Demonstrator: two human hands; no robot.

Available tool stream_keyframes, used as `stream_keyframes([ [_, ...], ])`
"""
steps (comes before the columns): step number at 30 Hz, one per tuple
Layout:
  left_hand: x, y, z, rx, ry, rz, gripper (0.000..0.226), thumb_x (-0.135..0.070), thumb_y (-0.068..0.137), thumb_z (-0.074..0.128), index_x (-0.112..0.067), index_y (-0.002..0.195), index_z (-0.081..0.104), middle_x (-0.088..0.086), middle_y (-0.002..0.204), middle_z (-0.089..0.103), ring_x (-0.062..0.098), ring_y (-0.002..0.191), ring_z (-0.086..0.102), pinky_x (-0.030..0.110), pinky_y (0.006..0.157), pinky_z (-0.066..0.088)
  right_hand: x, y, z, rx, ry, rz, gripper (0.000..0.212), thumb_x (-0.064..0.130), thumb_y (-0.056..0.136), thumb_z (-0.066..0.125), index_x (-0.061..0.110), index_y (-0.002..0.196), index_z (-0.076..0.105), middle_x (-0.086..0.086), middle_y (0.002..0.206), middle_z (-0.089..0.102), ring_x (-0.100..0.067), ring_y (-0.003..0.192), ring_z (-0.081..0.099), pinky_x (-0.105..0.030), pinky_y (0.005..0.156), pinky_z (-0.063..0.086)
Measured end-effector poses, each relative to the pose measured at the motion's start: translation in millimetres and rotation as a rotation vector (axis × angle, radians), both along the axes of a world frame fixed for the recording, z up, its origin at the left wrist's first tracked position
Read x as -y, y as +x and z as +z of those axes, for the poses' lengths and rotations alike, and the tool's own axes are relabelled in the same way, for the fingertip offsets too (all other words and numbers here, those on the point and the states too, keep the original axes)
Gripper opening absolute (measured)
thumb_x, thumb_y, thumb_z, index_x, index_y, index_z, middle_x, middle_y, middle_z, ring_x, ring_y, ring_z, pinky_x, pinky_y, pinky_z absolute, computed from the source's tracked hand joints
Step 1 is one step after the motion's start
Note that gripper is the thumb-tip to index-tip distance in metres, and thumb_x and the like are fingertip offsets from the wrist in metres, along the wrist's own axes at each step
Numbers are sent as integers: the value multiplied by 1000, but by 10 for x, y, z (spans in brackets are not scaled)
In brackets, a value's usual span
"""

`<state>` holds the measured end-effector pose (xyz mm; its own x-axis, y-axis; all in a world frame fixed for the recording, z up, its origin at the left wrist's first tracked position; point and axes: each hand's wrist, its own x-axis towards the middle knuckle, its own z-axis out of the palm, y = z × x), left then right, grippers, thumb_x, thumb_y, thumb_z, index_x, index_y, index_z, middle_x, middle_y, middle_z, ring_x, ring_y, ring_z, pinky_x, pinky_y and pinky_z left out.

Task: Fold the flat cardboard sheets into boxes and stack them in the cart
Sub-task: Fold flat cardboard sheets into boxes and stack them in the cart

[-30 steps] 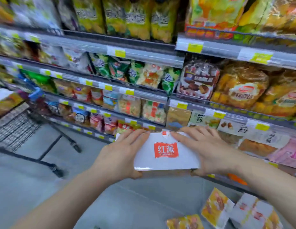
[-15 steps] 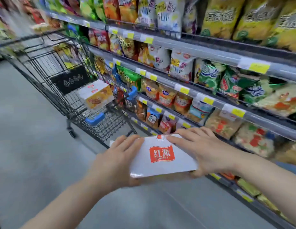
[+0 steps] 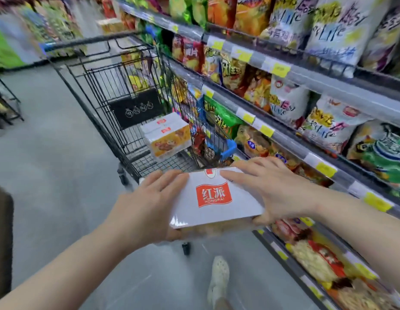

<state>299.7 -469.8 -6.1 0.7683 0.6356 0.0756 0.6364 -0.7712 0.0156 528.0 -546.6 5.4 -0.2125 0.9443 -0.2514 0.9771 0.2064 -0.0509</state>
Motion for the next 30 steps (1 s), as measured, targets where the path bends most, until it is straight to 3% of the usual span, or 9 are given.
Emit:
stream_keyframes([
  [2,-342,191,-9,-49,-61,46,96,-84,60,11,-22,125,46,-11,128,51,18,116,47,33,45,55,-412,209,-35,2,23,49,100,73,49,30,43,140,1,2,147,21,-24,132,21,-38,103,12],
  [5,-769,477,-10,-45,-34,68,89,-78,54,24,-24,121,43,-8,121,61,18,114,47,31,40,53,-966,540,-73,11,26,85,89,72,53,37,40,130,7,-4,141,37,-31,125,37,-45,100,25],
  [8,-1194,761,-52,-69,-107,142,86,-74,61,34,-30,134,19,-15,142,37,19,132,33,38,62,58,-1499,813,-116,122,50,146,89,74,55,34,28,130,33,-4,120,57,-27,105,53,-42,81,48],
  [10,-1447,865,-105,-95,-96,175,83,-75,59,29,-27,127,32,-12,131,51,16,121,37,33,49,57,-1849,938,-132,132,73,164,89,75,54,32,26,129,38,-2,116,60,-23,102,51,-39,76,51],
  [13,-1720,874,-254,-59,-62,202,91,-79,48,35,-20,116,50,-6,110,66,16,102,52,26,36,50,-2201,1024,-192,52,31,201,89,73,52,32,31,130,27,-6,125,55,-30,110,54,-46,88,43],
  [18,-2110,876,-411,-57,-52,256,92,-80,52,34,-18,119,47,-4,115,63,13,103,36,28,33,49,-2780,1004,-277,46,-51,263,100,70,59,52,37,142,6,-3,147,25,-29,133,24,-43,109,16],
  [20,-2263,902,-432,-80,-120,310,95,-76,56,45,-20,132,36,-5,133,50,14,116,30,36,53,58,-2982,1011,-331,131,-144,284,103,61,69,63,35,144,-3,4,149,9,-21,136,11,-35,112,7],
  [23,-2504,937,-528,-143,-359,354,97,-63,71,56,-27,144,3,-13,151,9,13,137,7,38,91,48,-3270,986,-483,140,-164,296,102,53,73,65,33,144,-6,5,148,8,-21,135,11,-35,114,6],
  [30,-3247,904,-968,-185,-487,317,100,-57,73,60,-26,144,-3,-9,151,4,17,139,2,38,102,39,-3954,909,-942,148,-297,226,103,46,76,66,34,144,-10,3,152,-2,-20,141,3,-42,116,0],
])
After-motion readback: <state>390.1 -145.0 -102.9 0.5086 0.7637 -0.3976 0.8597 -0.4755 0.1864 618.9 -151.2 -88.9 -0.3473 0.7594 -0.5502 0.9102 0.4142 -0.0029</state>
